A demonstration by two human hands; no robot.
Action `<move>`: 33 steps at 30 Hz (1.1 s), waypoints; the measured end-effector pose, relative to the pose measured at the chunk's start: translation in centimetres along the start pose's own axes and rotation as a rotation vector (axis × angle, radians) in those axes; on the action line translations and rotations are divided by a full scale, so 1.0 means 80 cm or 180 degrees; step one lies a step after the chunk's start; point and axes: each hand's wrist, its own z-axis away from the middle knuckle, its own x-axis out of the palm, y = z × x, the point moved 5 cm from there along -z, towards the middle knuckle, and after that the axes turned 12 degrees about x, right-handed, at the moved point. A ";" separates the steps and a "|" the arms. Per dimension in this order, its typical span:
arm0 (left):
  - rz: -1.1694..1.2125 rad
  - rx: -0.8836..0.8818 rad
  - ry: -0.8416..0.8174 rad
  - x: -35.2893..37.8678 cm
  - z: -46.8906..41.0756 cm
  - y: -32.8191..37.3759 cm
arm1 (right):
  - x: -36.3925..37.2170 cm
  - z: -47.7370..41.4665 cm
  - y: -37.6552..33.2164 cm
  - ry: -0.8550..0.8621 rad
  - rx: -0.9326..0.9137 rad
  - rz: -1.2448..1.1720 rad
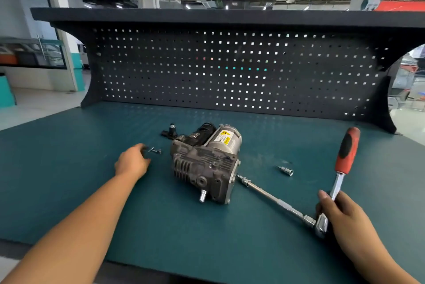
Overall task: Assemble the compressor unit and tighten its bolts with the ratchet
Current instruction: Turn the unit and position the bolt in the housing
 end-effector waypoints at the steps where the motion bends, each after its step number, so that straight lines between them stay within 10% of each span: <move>1: -0.0008 0.0106 -0.0072 0.005 -0.006 0.001 | 0.000 0.000 -0.001 -0.0010 0.0023 -0.0013; 19: 0.0074 0.0704 -0.0317 0.032 -0.027 0.024 | -0.001 0.003 -0.001 0.0048 0.0217 0.0131; 33: 0.1597 0.1407 0.1157 -0.052 0.097 0.119 | -0.001 -0.021 0.010 0.0458 0.0812 0.0878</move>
